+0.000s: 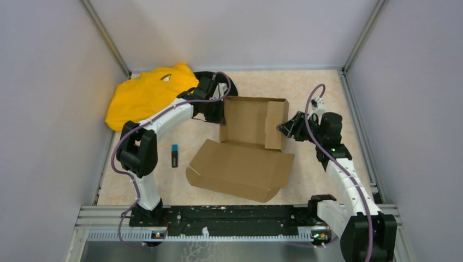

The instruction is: Fold the paper box

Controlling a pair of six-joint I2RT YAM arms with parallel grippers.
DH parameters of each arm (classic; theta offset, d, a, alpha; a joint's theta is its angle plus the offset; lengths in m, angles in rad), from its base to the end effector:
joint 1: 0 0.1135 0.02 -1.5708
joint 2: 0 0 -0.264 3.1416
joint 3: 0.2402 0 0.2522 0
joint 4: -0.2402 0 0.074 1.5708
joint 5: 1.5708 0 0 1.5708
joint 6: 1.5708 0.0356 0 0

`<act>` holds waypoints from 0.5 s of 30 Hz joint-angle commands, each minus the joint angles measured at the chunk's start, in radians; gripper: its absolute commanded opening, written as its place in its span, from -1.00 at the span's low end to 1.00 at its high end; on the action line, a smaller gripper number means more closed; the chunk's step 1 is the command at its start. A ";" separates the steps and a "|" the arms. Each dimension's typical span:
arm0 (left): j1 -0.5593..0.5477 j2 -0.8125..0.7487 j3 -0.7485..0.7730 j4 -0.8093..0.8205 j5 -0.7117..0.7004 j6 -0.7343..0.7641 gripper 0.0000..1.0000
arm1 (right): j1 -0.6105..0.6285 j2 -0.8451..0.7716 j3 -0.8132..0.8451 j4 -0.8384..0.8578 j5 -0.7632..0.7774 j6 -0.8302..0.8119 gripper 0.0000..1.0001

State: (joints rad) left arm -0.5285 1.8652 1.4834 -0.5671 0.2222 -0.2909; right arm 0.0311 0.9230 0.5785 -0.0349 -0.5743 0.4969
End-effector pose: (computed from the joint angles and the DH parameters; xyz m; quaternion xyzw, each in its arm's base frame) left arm 0.3498 -0.2133 0.2422 0.1458 0.9355 -0.2179 0.2369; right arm 0.2073 0.0258 0.2593 0.0286 0.8091 0.3667 0.4583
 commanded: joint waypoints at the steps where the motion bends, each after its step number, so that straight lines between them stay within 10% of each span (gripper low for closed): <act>1: -0.014 -0.027 -0.014 0.033 0.055 -0.009 -0.86 | 0.038 0.032 0.062 -0.076 0.112 -0.074 0.09; 15: -0.055 -0.056 -0.050 0.043 0.095 0.007 -0.85 | 0.109 0.155 0.103 -0.152 0.294 -0.151 0.01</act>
State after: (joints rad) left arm -0.5571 1.8645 1.4395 -0.5606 0.2184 -0.2897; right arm 0.1139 1.0405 0.6399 -0.1814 -0.3580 0.3859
